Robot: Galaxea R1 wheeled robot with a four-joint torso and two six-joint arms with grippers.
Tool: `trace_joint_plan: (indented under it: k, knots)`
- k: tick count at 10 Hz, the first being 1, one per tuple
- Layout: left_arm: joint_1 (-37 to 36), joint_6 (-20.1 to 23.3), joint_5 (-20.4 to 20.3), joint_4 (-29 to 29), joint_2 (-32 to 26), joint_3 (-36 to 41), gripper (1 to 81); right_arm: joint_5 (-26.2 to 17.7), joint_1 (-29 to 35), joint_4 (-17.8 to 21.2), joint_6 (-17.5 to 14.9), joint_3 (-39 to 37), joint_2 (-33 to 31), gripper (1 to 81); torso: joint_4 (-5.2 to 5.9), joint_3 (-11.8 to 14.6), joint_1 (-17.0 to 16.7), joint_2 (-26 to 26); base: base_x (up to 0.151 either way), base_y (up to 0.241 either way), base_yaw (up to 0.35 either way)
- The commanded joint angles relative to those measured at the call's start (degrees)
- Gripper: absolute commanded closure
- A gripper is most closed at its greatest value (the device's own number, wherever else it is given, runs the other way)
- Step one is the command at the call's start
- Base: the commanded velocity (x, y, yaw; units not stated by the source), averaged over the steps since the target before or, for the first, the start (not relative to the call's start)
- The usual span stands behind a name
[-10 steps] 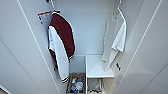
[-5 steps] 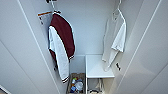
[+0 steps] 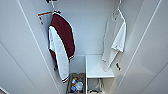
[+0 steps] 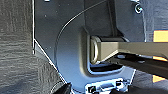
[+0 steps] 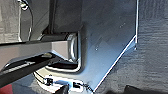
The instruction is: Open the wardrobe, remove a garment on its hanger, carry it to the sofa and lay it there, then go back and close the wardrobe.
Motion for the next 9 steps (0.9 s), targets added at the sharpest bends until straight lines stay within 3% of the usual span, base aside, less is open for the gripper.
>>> trace_joint_plan:
  k: [1, 3, 5, 6, 9]
  knots:
    - [-2.71, 1.80, 3.47, -0.93, 3.73, -7.42, 1.0, -2.66, 2.36, 3.04, -2.36, -2.95, 1.65, 1.0, 0.00, 0.00, 0.00, 0.00, 0.000, 0.000, 0.000]
    - [-3.25, 1.89, 3.49, -0.49, 7.17, -12.72, 1.0, -2.30, 1.66, 2.86, -2.63, -6.03, 4.29, 1.0, 0.00, 5.71, 0.00, 0.00, 0.000, 0.000, 0.000]
    - [-3.33, 1.89, 3.22, -0.66, 7.97, -13.70, 1.0, -2.22, 1.48, 2.95, -2.71, -7.98, 5.09, 1.0, 0.00, 6.41, 0.02, 0.00, 0.000, 0.000, 0.000]
    - [-3.34, 1.97, 3.31, -0.40, 7.97, -13.70, 1.0, -2.22, 1.57, 3.04, -2.71, -7.98, 5.09, 1.0, 0.00, 3.84, 0.00, 0.00, 0.000, 0.000, 0.000]
    - [-2.99, 1.97, 3.75, 1.45, 8.23, -13.35, 1.0, -2.13, 1.57, 2.86, -2.80, -7.45, 5.17, 1.0, 0.00, 5.81, -0.09, -0.09, 0.000, 0.000, 0.000]
